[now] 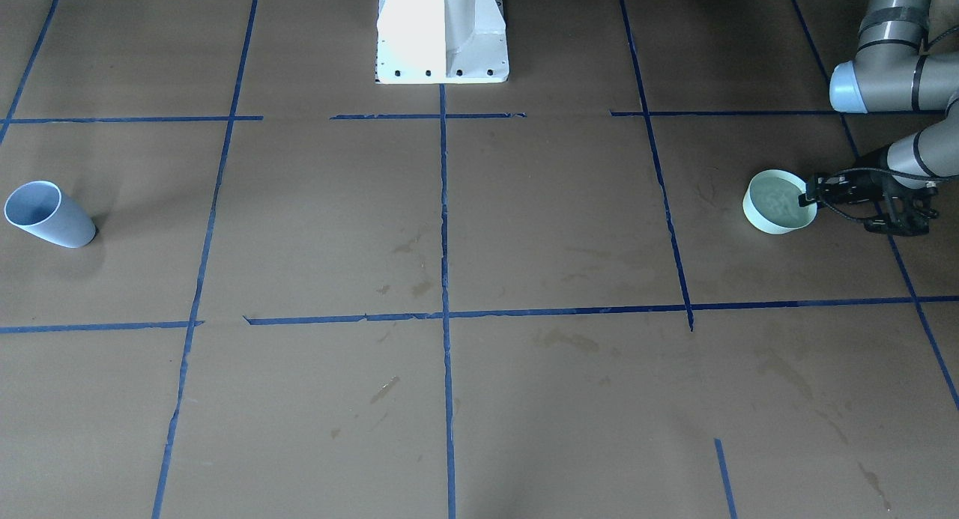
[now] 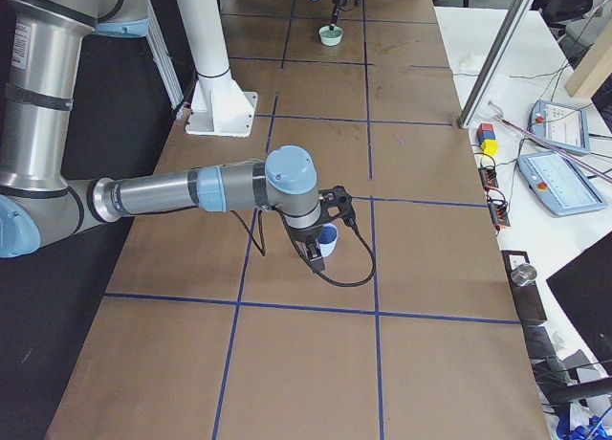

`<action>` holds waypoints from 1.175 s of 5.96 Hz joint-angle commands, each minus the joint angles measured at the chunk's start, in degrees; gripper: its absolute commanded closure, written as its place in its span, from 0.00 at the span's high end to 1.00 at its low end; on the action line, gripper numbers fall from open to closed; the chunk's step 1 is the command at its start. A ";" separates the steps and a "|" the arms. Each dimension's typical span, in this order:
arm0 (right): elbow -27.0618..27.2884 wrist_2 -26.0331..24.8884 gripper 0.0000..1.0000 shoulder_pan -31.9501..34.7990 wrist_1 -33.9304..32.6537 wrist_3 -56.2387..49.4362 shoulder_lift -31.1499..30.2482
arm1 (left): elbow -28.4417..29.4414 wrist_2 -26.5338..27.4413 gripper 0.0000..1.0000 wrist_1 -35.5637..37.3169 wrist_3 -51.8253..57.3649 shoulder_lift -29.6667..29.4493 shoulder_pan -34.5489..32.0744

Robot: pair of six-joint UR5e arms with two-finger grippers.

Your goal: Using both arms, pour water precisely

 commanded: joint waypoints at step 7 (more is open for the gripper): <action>0.00 -1.67 1.00 -1.32 -11.31 0.61 3.80 | -12.18 -0.68 1.00 1.16 2.96 1.91 -20.31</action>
